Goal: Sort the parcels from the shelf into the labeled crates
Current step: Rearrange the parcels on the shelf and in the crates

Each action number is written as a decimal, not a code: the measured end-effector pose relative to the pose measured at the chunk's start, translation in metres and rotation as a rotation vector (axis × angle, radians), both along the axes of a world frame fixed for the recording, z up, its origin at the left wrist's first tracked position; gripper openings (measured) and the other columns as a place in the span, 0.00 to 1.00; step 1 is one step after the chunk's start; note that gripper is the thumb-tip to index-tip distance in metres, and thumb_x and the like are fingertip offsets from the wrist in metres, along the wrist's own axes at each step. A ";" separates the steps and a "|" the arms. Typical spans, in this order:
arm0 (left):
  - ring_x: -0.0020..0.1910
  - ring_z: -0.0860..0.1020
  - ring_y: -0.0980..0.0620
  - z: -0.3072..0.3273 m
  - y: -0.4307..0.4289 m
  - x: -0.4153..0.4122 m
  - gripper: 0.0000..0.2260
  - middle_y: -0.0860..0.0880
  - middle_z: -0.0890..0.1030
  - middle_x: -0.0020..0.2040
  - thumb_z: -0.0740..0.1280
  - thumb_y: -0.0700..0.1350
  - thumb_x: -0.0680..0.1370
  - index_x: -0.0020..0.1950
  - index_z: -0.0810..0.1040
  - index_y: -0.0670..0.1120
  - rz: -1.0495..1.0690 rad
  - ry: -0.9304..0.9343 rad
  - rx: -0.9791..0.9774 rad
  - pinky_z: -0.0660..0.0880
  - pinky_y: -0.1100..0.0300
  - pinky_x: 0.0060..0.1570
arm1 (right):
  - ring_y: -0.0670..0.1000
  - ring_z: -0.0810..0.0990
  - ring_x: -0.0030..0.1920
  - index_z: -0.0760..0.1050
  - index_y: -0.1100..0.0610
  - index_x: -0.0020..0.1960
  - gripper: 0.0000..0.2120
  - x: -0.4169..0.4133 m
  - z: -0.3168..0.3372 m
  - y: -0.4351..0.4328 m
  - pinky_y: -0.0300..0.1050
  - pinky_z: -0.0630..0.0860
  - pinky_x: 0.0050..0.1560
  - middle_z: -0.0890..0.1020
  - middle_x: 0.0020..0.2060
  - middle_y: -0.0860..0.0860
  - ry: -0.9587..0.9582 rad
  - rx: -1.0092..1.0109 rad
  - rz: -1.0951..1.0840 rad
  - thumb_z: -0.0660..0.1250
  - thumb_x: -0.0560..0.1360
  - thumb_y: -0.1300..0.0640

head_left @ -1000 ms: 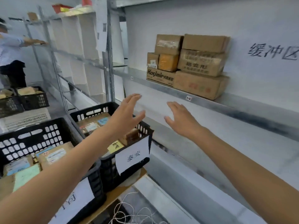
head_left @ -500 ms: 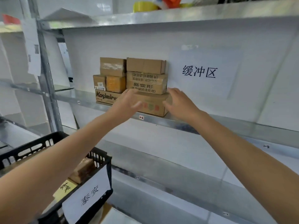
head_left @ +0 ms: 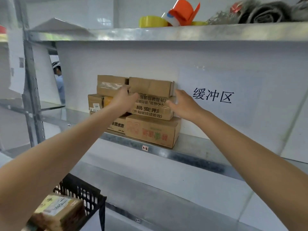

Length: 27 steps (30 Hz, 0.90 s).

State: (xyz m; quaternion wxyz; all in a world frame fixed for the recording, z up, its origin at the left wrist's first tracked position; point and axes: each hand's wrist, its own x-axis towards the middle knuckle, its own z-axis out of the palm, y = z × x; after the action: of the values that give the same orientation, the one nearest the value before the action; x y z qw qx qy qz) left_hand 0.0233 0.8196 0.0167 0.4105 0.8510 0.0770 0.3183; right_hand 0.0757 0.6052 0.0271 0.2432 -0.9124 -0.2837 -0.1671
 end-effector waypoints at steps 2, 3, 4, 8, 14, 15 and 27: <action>0.35 0.67 0.63 0.003 0.004 0.018 0.25 0.51 0.72 0.69 0.61 0.48 0.82 0.78 0.60 0.47 -0.009 0.011 0.004 0.67 0.70 0.29 | 0.56 0.63 0.75 0.53 0.59 0.80 0.31 0.013 0.004 0.010 0.45 0.62 0.69 0.62 0.76 0.56 0.039 0.068 -0.006 0.58 0.83 0.48; 0.38 0.71 0.62 0.005 0.004 0.024 0.24 0.50 0.72 0.70 0.62 0.49 0.82 0.78 0.62 0.46 -0.017 -0.003 0.007 0.70 0.70 0.34 | 0.56 0.66 0.73 0.56 0.59 0.79 0.30 0.018 0.005 0.016 0.45 0.64 0.67 0.65 0.74 0.55 0.055 0.105 -0.004 0.59 0.82 0.48; 0.45 0.76 0.58 0.006 0.003 0.030 0.24 0.48 0.72 0.70 0.62 0.49 0.82 0.77 0.63 0.46 -0.023 -0.019 0.004 0.73 0.67 0.42 | 0.56 0.70 0.70 0.58 0.58 0.78 0.30 0.023 0.005 0.021 0.45 0.67 0.65 0.67 0.72 0.55 0.071 0.146 0.000 0.60 0.81 0.47; 0.66 0.72 0.46 0.008 0.003 0.050 0.23 0.46 0.70 0.70 0.61 0.48 0.82 0.76 0.64 0.42 0.019 -0.097 -0.106 0.69 0.57 0.59 | 0.53 0.76 0.62 0.64 0.53 0.75 0.28 0.043 0.007 0.035 0.44 0.71 0.57 0.73 0.66 0.52 0.135 0.259 0.039 0.63 0.78 0.45; 0.58 0.72 0.52 0.010 0.010 0.066 0.21 0.51 0.73 0.63 0.60 0.47 0.82 0.74 0.65 0.44 -0.031 -0.148 -0.342 0.67 0.58 0.55 | 0.51 0.77 0.57 0.68 0.53 0.70 0.21 0.057 0.011 0.038 0.34 0.69 0.42 0.77 0.60 0.51 0.174 0.332 0.063 0.64 0.79 0.49; 0.61 0.72 0.51 0.011 0.013 0.067 0.21 0.52 0.72 0.64 0.60 0.48 0.82 0.74 0.66 0.44 -0.046 -0.148 -0.355 0.68 0.57 0.57 | 0.50 0.77 0.56 0.68 0.53 0.71 0.21 0.057 0.010 0.038 0.33 0.68 0.41 0.77 0.59 0.50 0.180 0.345 0.067 0.63 0.80 0.49; 0.60 0.77 0.51 0.010 0.026 0.026 0.22 0.49 0.75 0.66 0.67 0.43 0.79 0.72 0.67 0.50 -0.265 -0.139 -0.504 0.73 0.53 0.66 | 0.47 0.74 0.56 0.61 0.50 0.76 0.26 0.017 0.014 0.028 0.33 0.69 0.47 0.76 0.61 0.47 0.099 0.413 0.096 0.62 0.81 0.47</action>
State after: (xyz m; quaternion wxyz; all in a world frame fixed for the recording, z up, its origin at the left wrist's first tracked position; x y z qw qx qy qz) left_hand 0.0491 0.8455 0.0262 0.6514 0.7008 0.0135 0.2903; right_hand 0.0924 0.6334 0.0407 0.4465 -0.8357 -0.2741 -0.1649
